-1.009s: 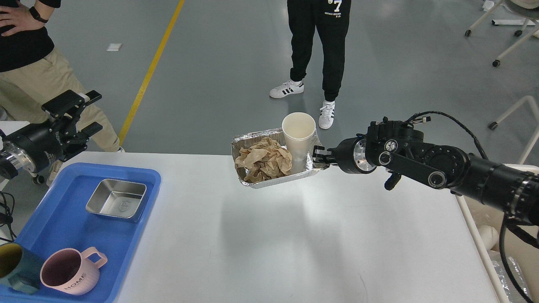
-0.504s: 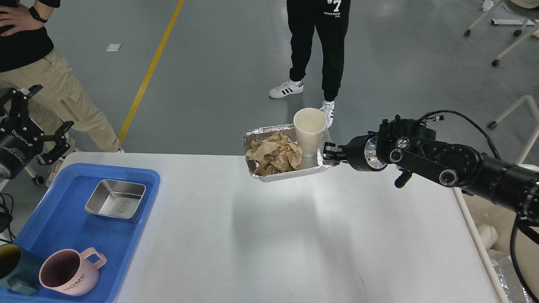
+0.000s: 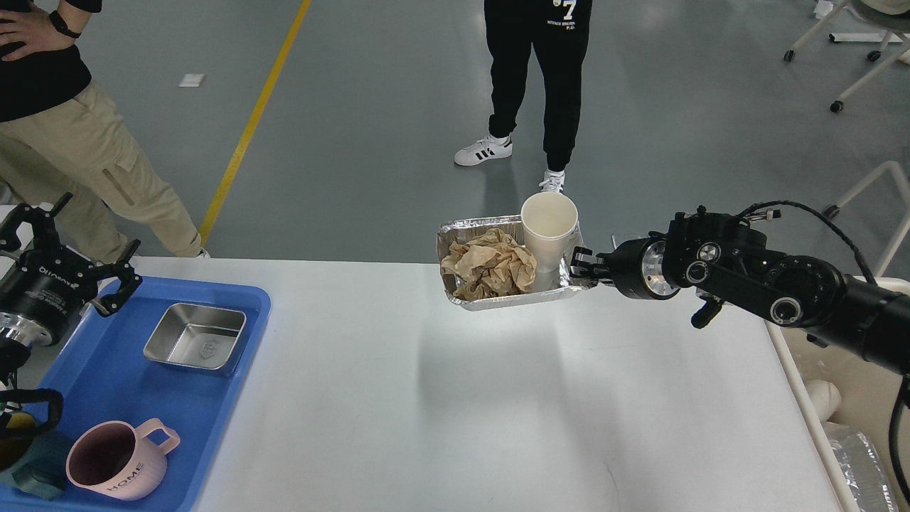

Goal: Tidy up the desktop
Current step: 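Carry the foil tray with the right gripper toward the white bin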

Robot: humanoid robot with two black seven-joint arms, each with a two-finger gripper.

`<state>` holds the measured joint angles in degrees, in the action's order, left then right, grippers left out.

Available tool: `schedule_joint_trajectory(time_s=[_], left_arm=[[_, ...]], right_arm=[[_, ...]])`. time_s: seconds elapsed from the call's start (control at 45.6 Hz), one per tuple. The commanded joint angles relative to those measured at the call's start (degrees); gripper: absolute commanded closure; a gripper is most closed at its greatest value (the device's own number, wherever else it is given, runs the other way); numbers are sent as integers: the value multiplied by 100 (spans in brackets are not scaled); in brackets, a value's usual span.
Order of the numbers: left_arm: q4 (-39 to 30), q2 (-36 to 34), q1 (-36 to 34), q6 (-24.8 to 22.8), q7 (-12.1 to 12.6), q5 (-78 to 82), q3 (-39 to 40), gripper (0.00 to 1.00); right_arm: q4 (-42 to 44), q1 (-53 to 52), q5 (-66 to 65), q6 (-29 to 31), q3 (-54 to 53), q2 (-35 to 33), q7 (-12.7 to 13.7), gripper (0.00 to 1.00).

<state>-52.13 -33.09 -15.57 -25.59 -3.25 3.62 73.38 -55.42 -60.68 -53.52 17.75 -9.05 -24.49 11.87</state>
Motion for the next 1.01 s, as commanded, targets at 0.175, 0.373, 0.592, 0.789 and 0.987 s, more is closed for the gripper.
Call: schedule_joint_trajectory(time_s=[0.175,0.373,0.592,0.789,0.987], left_arm=[[-8,215,467,-218,87,-318,449,2],[-16,233,573,-271,79,-309,467,2],[-34,206,538,-271,79,-309,502,2],[-60,215,529,-271,79,-309,502,2],[-78,233,520,-245,79,-300,485,2]], right_arm=[[-258,47,61,9,-44,-398,0,100],[-390,161,140,27,-88,-776,0,100],[-610,398,518,36,-132,-1523,0,100],[-724,680,1309,36,-149,-2428,0,100],[-751,952,2091,1,-246,-3166,-9,100]])
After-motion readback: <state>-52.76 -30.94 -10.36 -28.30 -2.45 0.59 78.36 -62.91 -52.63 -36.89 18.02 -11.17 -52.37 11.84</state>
